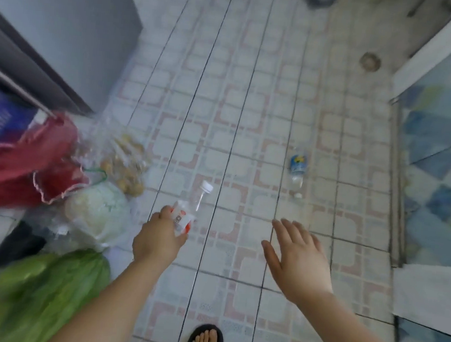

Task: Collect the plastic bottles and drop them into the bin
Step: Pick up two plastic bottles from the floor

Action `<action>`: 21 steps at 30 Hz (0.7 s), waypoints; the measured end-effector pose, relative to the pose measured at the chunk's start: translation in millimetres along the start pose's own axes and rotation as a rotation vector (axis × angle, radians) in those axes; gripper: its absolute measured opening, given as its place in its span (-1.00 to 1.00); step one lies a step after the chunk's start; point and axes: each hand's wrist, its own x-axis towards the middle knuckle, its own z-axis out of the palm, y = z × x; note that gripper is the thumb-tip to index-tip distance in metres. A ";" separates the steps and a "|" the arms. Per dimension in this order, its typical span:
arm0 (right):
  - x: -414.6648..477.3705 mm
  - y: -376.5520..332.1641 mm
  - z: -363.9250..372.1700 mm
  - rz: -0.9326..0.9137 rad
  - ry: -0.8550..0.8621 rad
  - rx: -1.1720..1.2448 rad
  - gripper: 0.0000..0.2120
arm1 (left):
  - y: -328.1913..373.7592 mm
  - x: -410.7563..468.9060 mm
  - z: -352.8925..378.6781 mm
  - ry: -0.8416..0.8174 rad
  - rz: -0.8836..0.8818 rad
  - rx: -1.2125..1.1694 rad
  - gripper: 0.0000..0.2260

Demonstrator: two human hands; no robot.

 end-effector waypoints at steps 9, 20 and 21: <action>-10.7 -1.3 -209.1 0.160 0.179 0.089 -0.44 | 134.6 -52.5 -194.5 0.081 0.188 0.027 -0.54; 62.6 87.8 -283.7 0.271 0.213 0.132 -0.46 | 272.1 -3.1 -248.5 0.155 0.232 0.072 -0.52; 74.7 97.5 -286.4 0.285 0.206 0.134 -0.46 | 286.2 6.5 -248.9 0.154 0.235 0.077 -0.52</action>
